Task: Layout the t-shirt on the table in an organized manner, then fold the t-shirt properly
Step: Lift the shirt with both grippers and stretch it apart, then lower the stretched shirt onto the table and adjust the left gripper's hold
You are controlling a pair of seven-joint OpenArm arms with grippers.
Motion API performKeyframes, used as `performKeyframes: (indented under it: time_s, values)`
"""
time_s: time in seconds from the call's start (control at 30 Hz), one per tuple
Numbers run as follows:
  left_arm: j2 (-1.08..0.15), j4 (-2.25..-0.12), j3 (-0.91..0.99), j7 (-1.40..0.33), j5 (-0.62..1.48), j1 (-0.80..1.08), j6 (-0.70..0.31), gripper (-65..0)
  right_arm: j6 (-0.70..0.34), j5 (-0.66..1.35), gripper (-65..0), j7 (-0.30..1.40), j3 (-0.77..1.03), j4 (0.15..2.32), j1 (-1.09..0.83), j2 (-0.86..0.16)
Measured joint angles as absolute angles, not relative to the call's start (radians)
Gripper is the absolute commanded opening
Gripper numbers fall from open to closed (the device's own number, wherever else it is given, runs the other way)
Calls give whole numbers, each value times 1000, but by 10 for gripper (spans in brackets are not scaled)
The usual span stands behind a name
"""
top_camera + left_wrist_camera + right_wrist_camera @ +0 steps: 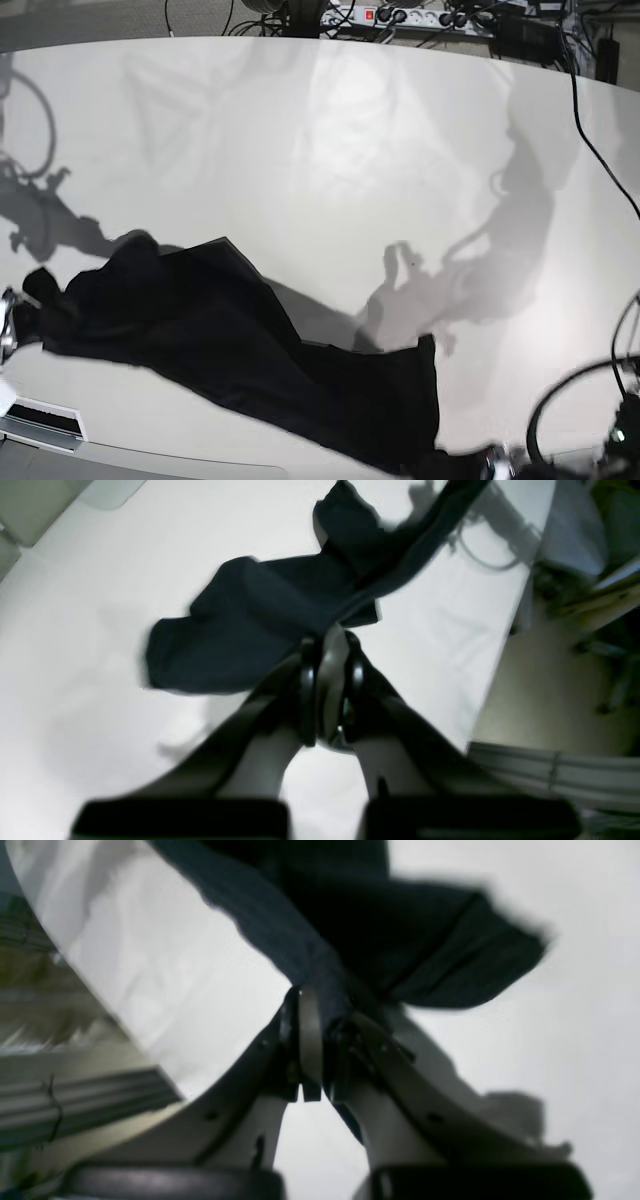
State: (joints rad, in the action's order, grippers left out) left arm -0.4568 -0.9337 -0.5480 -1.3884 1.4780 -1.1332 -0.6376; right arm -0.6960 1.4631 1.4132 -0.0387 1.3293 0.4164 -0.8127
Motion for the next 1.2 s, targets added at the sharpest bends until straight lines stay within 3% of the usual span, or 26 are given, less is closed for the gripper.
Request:
performKeyframes:
  time_s: [0.13, 0.47, 0.67, 0.7, 0.8, 0.87, 0.93, 1.2]
  values:
    - [-459, -920, -558, -1417, 1442, -908, -636, -650, -696, 1464, -650, 1412, -38, 1330, 286, -783]
    - [-466, -924, -553, -1405, 1458, -545, -641, -650, -696, 1444, -650, 1404, -38, 1330, 22, -697]
    - [-527, -925, -554, -1389, 1463, -474, -693, -650, -696, 1279, -650, 1403, -38, 1362, -43, -690]
    - [-538, -926, -554, -1389, 1463, -471, -693, -627, -696, 1251, -650, 1402, -38, 1362, -41, -691]
    - [-565, -926, -554, -1398, 1459, -463, -692, -375, -696, 1204, -650, 1346, -38, 1363, -37, -692]
    - [-583, -926, -554, -1396, 1460, -464, -692, -247, -696, 1201, -650, 1339, -38, 1363, -37, -692]
    - [-601, -926, -554, -1396, 1460, -472, -693, -219, -696, 1177, -650, 1318, -38, 1363, -37, -692]
    - [-693, -926, -554, -1396, 1463, -471, -693, -220, -696, 1132, -650, 1259, -38, 1363, -37, -692]
